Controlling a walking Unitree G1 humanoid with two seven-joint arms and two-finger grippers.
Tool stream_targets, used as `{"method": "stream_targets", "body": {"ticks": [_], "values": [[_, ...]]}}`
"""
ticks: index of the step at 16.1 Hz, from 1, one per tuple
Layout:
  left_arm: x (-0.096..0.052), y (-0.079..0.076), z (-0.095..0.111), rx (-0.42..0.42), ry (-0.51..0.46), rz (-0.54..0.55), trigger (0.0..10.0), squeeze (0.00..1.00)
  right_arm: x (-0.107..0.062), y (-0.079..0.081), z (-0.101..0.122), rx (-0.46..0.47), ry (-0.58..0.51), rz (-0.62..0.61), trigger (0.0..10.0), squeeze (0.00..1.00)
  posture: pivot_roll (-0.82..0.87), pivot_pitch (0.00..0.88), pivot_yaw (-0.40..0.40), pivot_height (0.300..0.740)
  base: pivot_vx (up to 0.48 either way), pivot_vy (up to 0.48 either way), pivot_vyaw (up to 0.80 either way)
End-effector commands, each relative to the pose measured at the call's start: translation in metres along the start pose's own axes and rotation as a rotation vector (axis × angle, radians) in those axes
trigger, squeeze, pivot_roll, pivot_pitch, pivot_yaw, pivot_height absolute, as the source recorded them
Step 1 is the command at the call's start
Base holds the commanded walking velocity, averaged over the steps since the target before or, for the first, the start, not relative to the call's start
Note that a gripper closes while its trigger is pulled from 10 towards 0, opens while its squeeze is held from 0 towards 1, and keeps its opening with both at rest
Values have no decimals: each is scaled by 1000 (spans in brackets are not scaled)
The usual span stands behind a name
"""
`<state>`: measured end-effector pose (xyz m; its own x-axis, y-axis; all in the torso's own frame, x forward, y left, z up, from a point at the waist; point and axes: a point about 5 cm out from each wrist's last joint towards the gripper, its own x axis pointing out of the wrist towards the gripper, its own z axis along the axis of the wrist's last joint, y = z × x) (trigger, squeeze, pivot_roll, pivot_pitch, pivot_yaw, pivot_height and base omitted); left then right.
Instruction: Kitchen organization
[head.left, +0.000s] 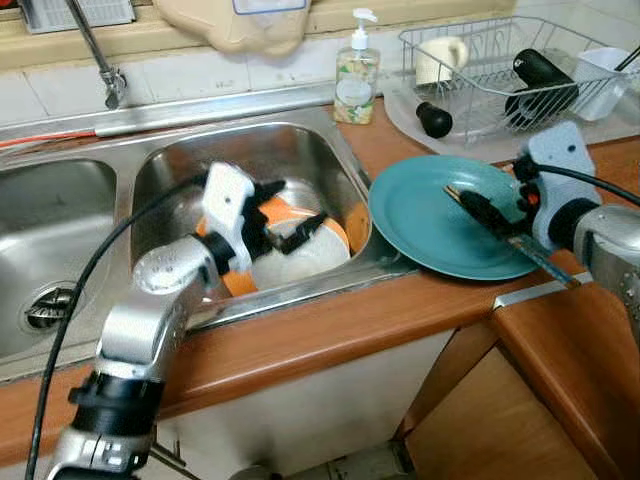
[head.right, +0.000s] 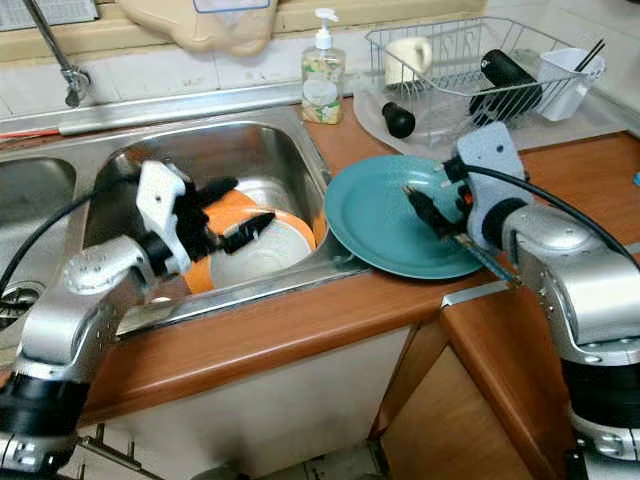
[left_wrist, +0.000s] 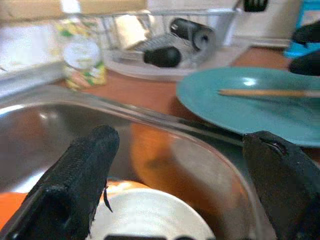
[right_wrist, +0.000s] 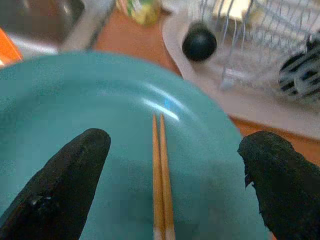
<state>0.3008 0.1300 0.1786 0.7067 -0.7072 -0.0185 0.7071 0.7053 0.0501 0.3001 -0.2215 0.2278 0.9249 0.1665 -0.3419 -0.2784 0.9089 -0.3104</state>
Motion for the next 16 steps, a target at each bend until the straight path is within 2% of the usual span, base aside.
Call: {"method": "stream_targets", "body": {"ticks": [1, 2, 3, 4, 6, 7, 8, 9, 16], "values": [[-1, -4, 5, 16, -6, -41, 10000, 631, 1, -3, 3, -21, 13, -13, 10000, 0, -158, 0, 39, 740, 0, 0, 0], [-2, -8, 5, 20, 1, -73, 10000, 518, 2, -6, 1, -24, 50, -30, 10000, 0, -154, 0, 35, 740, 0, 0, 0], [-3, -11, 5, 18, 8, -101, 10000, 239, 3, -8, -1, -14, 86, -40, 10000, 0, -152, 0, 34, 740, 0, 0, 0], [-4, -13, 5, 18, 13, -115, 10000, 102, 4, -8, -4, 3, 119, -39, 10000, 0, -152, 0, 34, 740, 0, 0, 0], [-5, -15, 5, 19, 24, -130, 10000, 59, 7, -8, -7, 28, 148, -31, 10000, 0, -152, 0, 35, 740, 0, 0, 0], [-6, -17, 4, 28, 39, -156, 10000, 47, 13, -11, -11, 45, 159, -32, 4824, 0, -152, 0, 36, 740, 0, 0, 0], [-6, -18, 4, 35, 48, -172, 10000, 47, 16, -12, -13, 45, 165, -33, 4000, 0, -151, 0, 35, 740, 0, 0, 0], [-6, -20, 5, 37, 56, -182, 10000, 43, 20, -14, -14, 40, 182, -32, 0, 0, -150, 0, 32, 740, 0, 0, 0], [-9, -29, 5, 29, 77, -249, 10000, 43, 32, -15, -19, 28, 232, -8, 0, 0, -144, 0, 24, 740, 0, 0, 0]]}}
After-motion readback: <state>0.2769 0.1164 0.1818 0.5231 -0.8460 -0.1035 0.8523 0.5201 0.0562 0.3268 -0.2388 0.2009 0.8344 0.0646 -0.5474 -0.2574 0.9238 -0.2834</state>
